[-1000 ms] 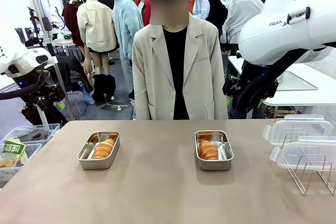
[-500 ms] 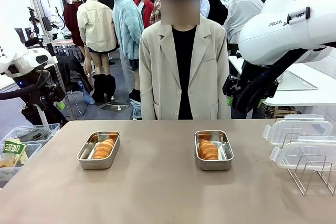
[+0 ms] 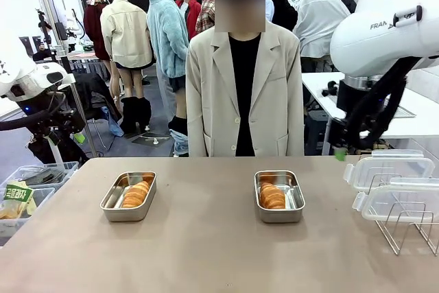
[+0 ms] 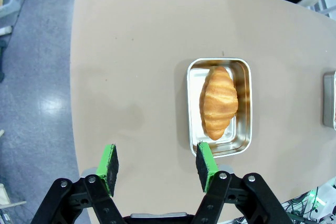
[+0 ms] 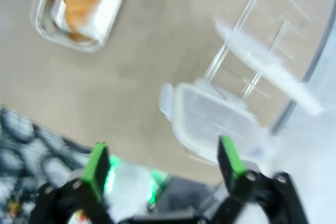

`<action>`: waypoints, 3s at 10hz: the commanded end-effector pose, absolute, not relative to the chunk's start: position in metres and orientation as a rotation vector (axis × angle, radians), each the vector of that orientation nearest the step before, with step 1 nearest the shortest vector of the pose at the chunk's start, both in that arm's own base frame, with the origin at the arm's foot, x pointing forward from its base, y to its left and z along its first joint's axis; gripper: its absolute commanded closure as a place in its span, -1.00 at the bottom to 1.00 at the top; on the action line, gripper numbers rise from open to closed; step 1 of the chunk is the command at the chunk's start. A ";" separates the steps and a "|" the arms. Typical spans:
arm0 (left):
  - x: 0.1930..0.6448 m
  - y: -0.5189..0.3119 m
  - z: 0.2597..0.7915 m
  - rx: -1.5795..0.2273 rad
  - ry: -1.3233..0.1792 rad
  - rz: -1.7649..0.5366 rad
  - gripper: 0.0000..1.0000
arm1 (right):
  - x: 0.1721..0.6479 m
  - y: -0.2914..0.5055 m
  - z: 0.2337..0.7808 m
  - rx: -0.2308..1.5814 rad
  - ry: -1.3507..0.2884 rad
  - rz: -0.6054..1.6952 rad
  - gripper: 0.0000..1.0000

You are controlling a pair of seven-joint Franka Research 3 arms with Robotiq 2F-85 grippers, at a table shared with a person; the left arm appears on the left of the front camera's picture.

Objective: Place the bread in airtight containers.
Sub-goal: Pick up one Airtight Container lid and hand it to the human.

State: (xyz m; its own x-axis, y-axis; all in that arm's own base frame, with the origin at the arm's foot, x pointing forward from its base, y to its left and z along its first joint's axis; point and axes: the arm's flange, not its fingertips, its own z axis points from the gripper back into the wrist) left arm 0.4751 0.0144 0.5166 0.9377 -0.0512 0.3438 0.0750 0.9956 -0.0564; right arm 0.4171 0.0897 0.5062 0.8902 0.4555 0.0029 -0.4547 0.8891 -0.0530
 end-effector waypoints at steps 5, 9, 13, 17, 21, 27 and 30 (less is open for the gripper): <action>0.474 0.015 0.519 -0.049 -0.348 -0.054 -0.54 | 0.419 0.056 0.460 -0.203 0.061 1.067 -1.00; 0.474 0.015 0.519 -0.049 -0.348 -0.054 -0.54 | 0.423 0.061 0.468 -0.183 0.117 1.068 -1.00; 0.474 0.015 0.519 -0.049 -0.348 -0.054 -0.54 | 0.434 0.060 0.448 -0.289 0.196 1.148 -1.00; 0.474 0.015 0.519 -0.049 -0.348 -0.054 -0.54 | 0.436 0.056 0.432 -0.242 0.345 1.339 -1.00; 0.474 0.015 0.519 -0.049 -0.348 -0.054 -0.54 | 0.433 0.060 0.422 -0.205 0.289 1.403 -1.00; 0.474 0.015 0.519 -0.049 -0.348 -0.054 -0.54 | 0.446 0.064 0.401 -0.305 0.403 1.342 -0.91; 0.474 0.015 0.519 -0.049 -0.348 -0.054 -0.54 | 0.448 0.065 0.399 -0.326 0.405 1.326 -0.01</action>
